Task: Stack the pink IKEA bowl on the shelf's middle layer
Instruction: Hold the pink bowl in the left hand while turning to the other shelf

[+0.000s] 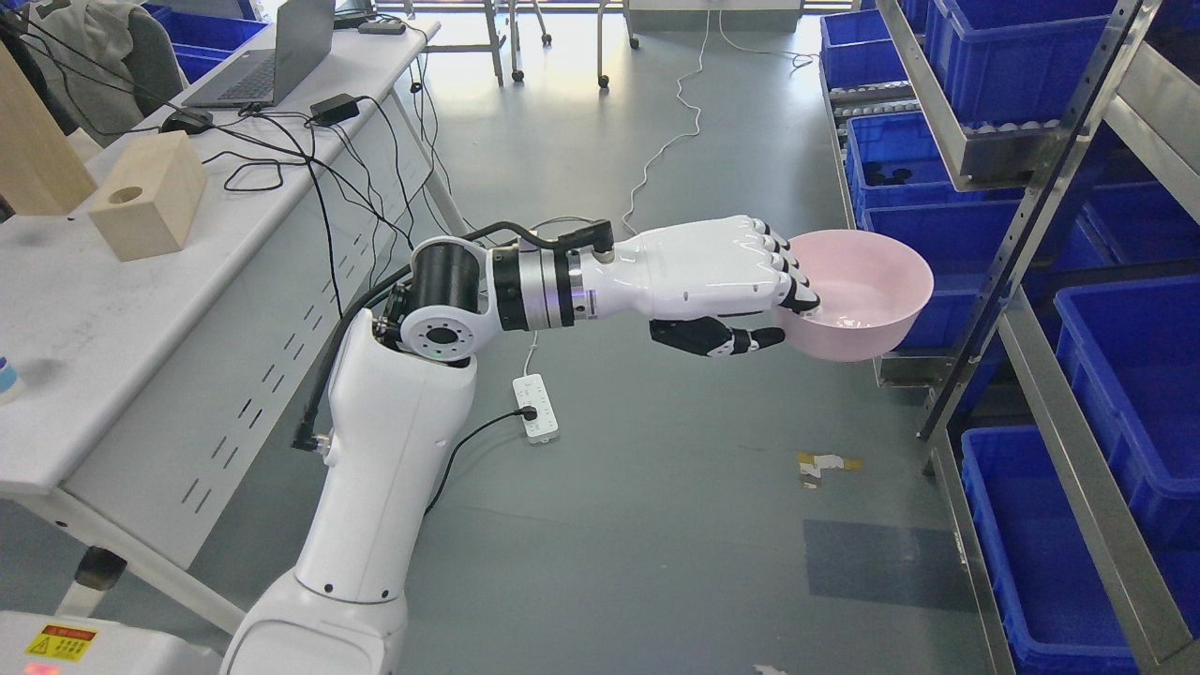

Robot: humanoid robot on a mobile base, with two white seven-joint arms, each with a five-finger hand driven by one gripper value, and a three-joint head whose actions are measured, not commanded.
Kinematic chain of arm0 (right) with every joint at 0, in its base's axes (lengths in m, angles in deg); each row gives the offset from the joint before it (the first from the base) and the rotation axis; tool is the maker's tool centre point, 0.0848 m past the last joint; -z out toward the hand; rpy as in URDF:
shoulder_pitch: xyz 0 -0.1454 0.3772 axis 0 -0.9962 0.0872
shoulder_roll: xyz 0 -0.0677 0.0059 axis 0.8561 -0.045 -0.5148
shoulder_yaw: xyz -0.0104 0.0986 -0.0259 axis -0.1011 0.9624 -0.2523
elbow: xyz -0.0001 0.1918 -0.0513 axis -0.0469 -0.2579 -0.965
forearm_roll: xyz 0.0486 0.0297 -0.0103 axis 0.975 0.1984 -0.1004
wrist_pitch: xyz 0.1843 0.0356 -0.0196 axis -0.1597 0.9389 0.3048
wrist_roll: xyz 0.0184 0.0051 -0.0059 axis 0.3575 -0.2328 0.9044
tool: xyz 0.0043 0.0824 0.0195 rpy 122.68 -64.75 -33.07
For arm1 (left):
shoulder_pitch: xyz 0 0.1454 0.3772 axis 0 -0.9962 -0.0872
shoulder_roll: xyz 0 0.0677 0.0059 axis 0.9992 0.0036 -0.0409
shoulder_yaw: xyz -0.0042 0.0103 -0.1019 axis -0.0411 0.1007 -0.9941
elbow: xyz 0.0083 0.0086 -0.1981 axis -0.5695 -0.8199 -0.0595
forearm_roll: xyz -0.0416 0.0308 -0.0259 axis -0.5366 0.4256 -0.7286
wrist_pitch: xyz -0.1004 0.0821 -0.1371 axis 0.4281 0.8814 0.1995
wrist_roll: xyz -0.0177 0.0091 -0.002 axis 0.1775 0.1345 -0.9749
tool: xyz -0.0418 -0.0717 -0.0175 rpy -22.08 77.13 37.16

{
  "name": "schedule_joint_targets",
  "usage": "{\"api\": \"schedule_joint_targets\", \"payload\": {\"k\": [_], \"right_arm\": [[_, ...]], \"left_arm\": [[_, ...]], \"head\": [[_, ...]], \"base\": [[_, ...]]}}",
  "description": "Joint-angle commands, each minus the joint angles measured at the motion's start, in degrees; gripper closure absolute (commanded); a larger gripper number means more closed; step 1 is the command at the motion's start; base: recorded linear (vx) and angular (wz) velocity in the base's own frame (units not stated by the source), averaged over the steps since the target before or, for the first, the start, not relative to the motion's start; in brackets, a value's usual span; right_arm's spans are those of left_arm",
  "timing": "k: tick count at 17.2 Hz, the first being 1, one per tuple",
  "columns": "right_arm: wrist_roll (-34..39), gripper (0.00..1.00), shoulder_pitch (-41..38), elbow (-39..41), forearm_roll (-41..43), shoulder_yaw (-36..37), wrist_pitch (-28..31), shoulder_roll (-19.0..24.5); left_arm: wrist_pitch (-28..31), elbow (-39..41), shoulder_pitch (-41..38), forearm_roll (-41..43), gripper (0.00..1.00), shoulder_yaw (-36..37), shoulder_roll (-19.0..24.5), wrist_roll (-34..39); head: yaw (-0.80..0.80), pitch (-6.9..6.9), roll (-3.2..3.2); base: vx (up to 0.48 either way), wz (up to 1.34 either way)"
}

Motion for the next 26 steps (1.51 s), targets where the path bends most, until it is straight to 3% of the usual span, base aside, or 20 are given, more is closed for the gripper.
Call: {"api": "schedule_joint_targets", "payload": {"k": [1, 8, 16, 19, 22, 26], "right_arm": [[0.0, 0.0, -0.3, 1.0, 0.0, 0.0, 0.0, -1.0], [0.0, 0.0, -0.2, 1.0, 0.0, 0.0, 0.0, -1.0], [0.0, 0.0, -0.2, 1.0, 0.0, 0.0, 0.0, -1.0], [0.0, 0.0, -0.3, 1.0, 0.0, 0.0, 0.0, -1.0], [0.0, 0.0, -0.3, 1.0, 0.0, 0.0, 0.0, -1.0], [0.0, 0.0, -0.2, 1.0, 0.0, 0.0, 0.0, -1.0]], "left_arm": [[0.0, 0.3, 0.0, -0.3, 0.97, 0.6, 1.0, 0.7], [0.0, 0.7, 0.3, -1.0, 0.97, 0.8, 1.0, 1.1], [0.0, 1.5, 5.0, -5.0, 0.97, 0.7, 1.0, 3.0], [0.0, 1.3, 9.3, -4.7, 0.97, -4.1, 1.0, 2.0], [0.0, -0.5, 14.2, -3.6, 0.97, -9.8, 1.0, -3.8], [0.0, -5.2, 13.1, 9.3, 0.97, -16.2, 1.0, -7.3]], "head": [[0.0, 0.0, 0.0], [0.0, 0.0, 0.0], [0.0, 0.0, 0.0], [0.0, 0.0, 0.0], [0.0, 0.0, 0.0], [0.0, 0.0, 0.0]], "base": [[-0.019, -0.09], [0.021, -0.37], [0.075, -1.15], [0.027, -1.27], [0.017, -1.2], [0.006, -0.95]]}}
